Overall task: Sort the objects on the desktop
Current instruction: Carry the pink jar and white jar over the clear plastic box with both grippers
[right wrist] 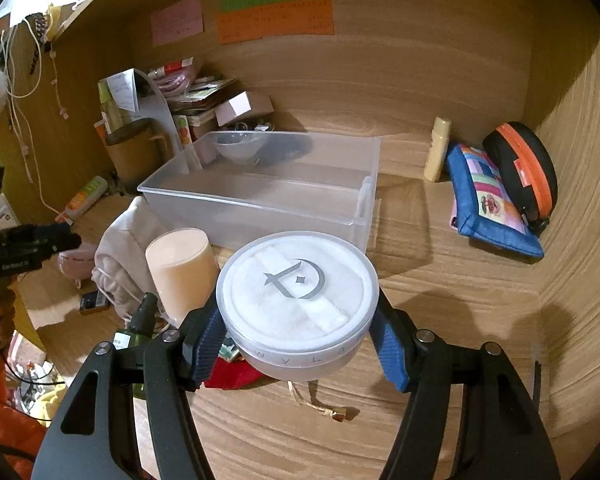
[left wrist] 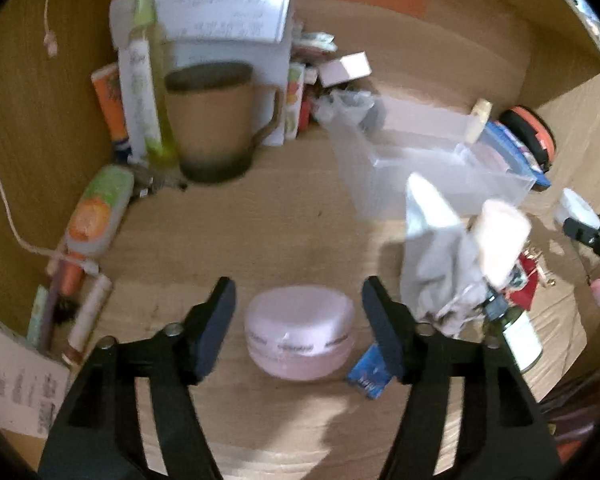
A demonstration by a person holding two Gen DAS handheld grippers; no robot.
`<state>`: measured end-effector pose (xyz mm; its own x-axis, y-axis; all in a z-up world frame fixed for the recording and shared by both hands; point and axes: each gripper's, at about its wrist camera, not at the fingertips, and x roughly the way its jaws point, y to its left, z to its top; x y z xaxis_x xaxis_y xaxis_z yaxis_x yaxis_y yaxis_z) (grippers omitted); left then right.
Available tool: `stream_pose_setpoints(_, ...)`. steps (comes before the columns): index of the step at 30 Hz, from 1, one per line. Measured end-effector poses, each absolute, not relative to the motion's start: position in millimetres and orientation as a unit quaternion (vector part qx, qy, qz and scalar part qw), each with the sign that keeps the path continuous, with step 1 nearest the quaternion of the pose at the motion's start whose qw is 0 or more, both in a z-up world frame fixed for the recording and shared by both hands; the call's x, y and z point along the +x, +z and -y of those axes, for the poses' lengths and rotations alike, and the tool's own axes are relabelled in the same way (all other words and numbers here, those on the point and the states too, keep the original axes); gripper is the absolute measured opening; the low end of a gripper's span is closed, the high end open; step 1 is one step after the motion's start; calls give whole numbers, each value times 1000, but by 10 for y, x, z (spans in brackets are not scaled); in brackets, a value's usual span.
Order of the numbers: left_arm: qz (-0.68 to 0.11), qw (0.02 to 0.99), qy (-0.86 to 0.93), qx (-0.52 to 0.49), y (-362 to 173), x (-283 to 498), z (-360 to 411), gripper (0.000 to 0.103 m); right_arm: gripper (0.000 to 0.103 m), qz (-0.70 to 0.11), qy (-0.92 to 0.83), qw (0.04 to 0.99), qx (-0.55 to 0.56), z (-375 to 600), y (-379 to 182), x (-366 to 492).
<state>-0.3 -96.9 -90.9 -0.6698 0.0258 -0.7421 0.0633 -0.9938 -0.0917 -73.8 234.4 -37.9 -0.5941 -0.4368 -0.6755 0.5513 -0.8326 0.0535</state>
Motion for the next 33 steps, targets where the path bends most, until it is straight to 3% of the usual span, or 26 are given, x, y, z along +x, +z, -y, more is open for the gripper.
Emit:
stream_pose_setpoints(7,-71,11,-892,447,-1221,-130,1000,69,62,-76,-884,288,360,-2296,-429,-757)
stream_pose_setpoints(9,-73,12,-893,445,-1253,-160,1002,62,62,-73,-883,289,363,-2291,-445,-763)
stream_pose_setpoints(14,-68,20,-901,428,-1222,-165,963,63,62,-70,-883,287,366,-2310,-445,-782)
stream_pose_setpoints(33,-28,-17,-938,346,-362,-423,728,63,62,-66,-897,293,324,-2327,-52,-914)
